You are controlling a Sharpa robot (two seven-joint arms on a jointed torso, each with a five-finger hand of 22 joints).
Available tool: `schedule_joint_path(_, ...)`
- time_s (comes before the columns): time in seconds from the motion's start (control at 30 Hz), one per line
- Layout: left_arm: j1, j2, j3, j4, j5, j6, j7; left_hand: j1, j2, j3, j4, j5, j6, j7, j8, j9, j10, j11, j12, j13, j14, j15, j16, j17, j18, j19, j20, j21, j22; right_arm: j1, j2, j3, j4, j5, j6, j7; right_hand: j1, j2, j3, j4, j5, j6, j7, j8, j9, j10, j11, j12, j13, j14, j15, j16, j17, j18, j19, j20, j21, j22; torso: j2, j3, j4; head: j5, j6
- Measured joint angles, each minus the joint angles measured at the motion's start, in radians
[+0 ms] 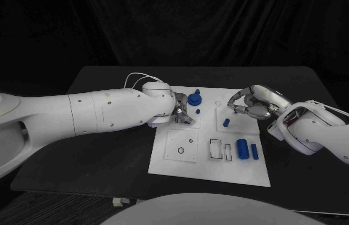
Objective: Assemble the parts on the task board
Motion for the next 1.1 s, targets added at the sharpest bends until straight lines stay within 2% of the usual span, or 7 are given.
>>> schedule_joint_path(0.13,0.0,0.0,0.0,0.0,-0.001,0.001,-0.001,-0.025,0.004,-0.038,0.021,-0.027,0.0,0.0,0.0,0.004,0.001,0.001,0.0,0.0,0.0,0.0,0.0,0.0,0.0,0.0,0.0,0.0,0.0,0.0,0.0,0.0,0.0,0.0,0.0,0.0,0.0,0.0,0.0,0.0,0.0,0.0,0.0,0.0,0.0,0.0,0.0,0.0,0.0,0.0,0.0,0.0,0.0,0.0,0.0,0.0,0.0,0.0,0.0,-0.0004,0.0,0.0,0.0)
schedule_joint_path(0.5,0.0,0.001,0.0,-0.005,-0.001,0.005,-0.003,-0.029,0.005,-0.044,0.02,-0.027,0.0,-0.001,0.0,0.004,0.001,0.001,0.0,0.0,0.0,0.0,0.0,0.0,0.0,0.0,0.0,-0.006,0.0,0.0,-0.001,0.0,0.001,0.0,0.0,0.0,0.0,0.0,0.0,0.0,0.0,0.0,0.0,0.0,0.0,0.0,0.0,0.0,0.0,0.0,0.0,0.0,0.0,0.0,0.0,0.0,0.0,0.0,0.0,-0.0006,-0.0001,0.001,0.0)
schedule_joint_path(0.77,-0.001,0.0,0.001,-0.008,0.0,0.009,-0.004,-0.02,0.024,-0.053,0.011,-0.011,0.0,-0.001,0.002,0.009,0.001,0.001,0.0,0.0,0.0,0.0,0.0,0.0,0.0,0.0,0.0,-0.01,0.0,0.0,-0.001,0.0,0.0,0.0,0.001,0.0,0.0,0.0,0.0,0.0,0.0,0.0,0.0,0.0,-0.001,0.0,0.0,0.0,0.0,0.0,0.0,0.0,0.0,0.0,0.0,0.0,0.0,0.0,-0.001,-0.0005,-0.0003,0.0,0.0)
schedule_joint_path(0.9,-0.001,-0.003,0.001,-0.009,0.001,0.009,-0.002,0.007,0.036,-0.054,0.001,0.028,0.002,-0.002,0.004,0.01,0.001,0.001,0.0,0.0,0.0,0.0,0.0,0.0,0.0,0.0,0.0,-0.01,0.0,0.0,-0.001,0.0,0.0,0.0,0.001,0.0,0.0,0.0,0.0,0.0,0.004,0.0,0.0,0.0,-0.001,0.0,0.0,0.0,0.0,0.0,0.0,0.0,0.0,0.0,0.0,0.0,0.0,0.0,-0.001,-0.0003,-0.0005,0.0,0.0)
schedule_joint_path(0.97,-0.001,-0.003,0.001,-0.009,0.001,0.009,0.001,0.024,0.038,-0.051,-0.004,0.065,0.001,-0.001,-0.003,0.008,0.001,0.001,0.0,0.0,0.0,0.0,0.0,0.0,0.0,0.0,0.0,-0.016,0.0,0.0,-0.001,0.0,0.0,0.0,0.001,0.0,0.0,0.0,0.0,0.0,0.004,0.0,0.0,0.0,-0.001,0.0,0.0,0.0,0.0,0.0,0.0,0.0,0.0,0.0,0.0,0.0,0.0,0.0,-0.001,0.0,-0.0005,0.0,0.0)
schedule_joint_path(1.07,-0.001,-0.005,0.002,-0.009,0.002,0.009,0.008,0.063,0.048,-0.039,-0.021,0.146,-0.005,0.005,-0.022,-0.007,0.001,0.001,0.0,0.0,0.0,0.0,0.0,0.0,0.0,0.0,0.0,-0.017,0.0,0.0,-0.001,0.0,0.0,0.0,0.001,0.0,0.0,0.0,0.002,-0.002,0.004,0.0,0.0,0.0,-0.001,0.0,0.0,0.0,0.0,0.0,0.0,0.0,0.0,0.0,0.0,0.0,0.0,0.0,-0.001,0.0,-0.0007,0.0,0.0)
schedule_joint_path(1.1,-0.001,-0.005,0.002,-0.009,0.003,0.009,0.012,0.071,0.048,-0.034,-0.026,0.163,-0.007,0.007,-0.026,-0.012,0.001,0.001,0.0,0.0,0.0,0.0,0.0,0.0,0.0,0.0,0.0,-0.02,0.0,-0.001,-0.001,0.0,0.0,0.0,0.001,0.0,0.0,0.0,0.003,-0.003,0.004,0.0,0.0,0.0,-0.001,0.0,0.0,0.0,0.0,0.0,0.0,0.0,0.0,0.0,0.0,0.0,0.0,0.0,-0.001,0.0,-0.0007,0.0,0.0)
